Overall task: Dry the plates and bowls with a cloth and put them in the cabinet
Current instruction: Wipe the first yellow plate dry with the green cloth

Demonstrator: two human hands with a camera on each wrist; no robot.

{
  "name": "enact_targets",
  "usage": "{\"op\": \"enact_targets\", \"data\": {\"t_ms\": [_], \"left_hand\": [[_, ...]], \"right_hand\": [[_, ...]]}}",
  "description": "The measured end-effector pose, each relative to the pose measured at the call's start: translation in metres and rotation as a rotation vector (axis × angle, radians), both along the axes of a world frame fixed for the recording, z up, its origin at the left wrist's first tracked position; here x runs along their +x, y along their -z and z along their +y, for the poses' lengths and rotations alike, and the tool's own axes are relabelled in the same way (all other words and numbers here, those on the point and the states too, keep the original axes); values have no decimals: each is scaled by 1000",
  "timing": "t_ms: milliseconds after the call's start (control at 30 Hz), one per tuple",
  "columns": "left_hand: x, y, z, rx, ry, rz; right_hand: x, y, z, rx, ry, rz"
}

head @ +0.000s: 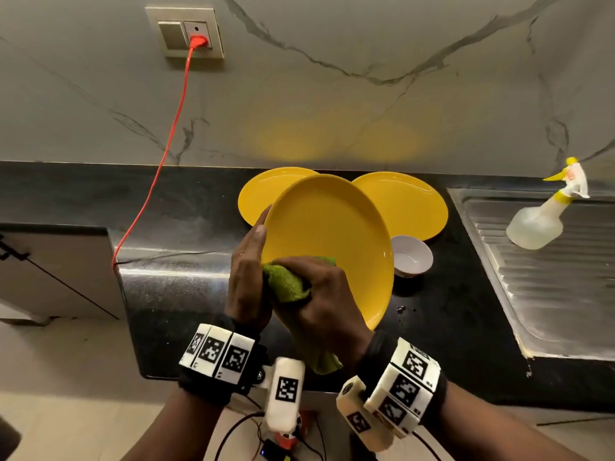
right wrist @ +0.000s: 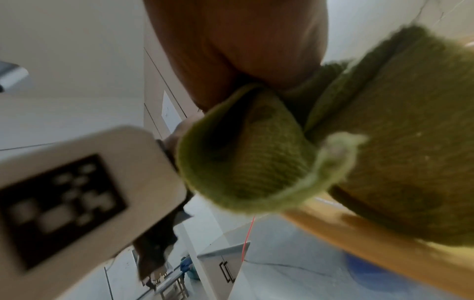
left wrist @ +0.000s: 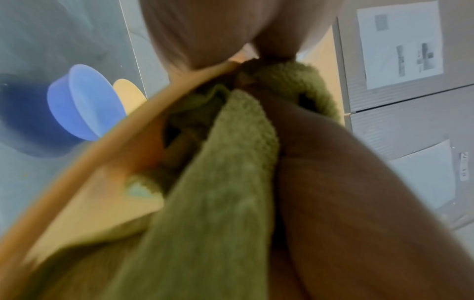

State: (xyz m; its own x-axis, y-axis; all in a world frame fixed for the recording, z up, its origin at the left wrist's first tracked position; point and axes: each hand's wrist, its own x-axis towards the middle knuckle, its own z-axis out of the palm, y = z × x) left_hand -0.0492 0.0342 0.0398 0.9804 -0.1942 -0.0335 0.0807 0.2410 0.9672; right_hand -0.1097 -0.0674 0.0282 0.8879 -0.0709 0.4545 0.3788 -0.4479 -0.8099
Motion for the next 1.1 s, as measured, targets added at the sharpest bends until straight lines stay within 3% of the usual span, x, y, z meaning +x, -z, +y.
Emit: {"op": "enact_targets", "data": {"t_ms": [100,267,533,667,767,833,933,1100], "left_hand": [[-2,-11,-5,-68,71,59],[-4,-15,-10,-32,95,-46],[9,-17,3,-55,114,-24],[8,-16,-1,-97,112,-27],[6,-21,-2,-72,101,-37],[7,-23,-2,-51,96,-7],[11,-23,-1,-42,145,-87],[8,-26,-2,-93,178,-79]], "right_hand": [[18,-13,-6,22,72,-24],[36,-20,-15,52,122,12],[10,9,-10,-78,-274,206],[11,4,-10,-167,-203,167],[23,-9,-12,-241,-53,110],[32,-15,-16,-171,2,82],[31,-17,-15,-79,-48,27],[11,-1,-6,-8,-116,-9]]}}
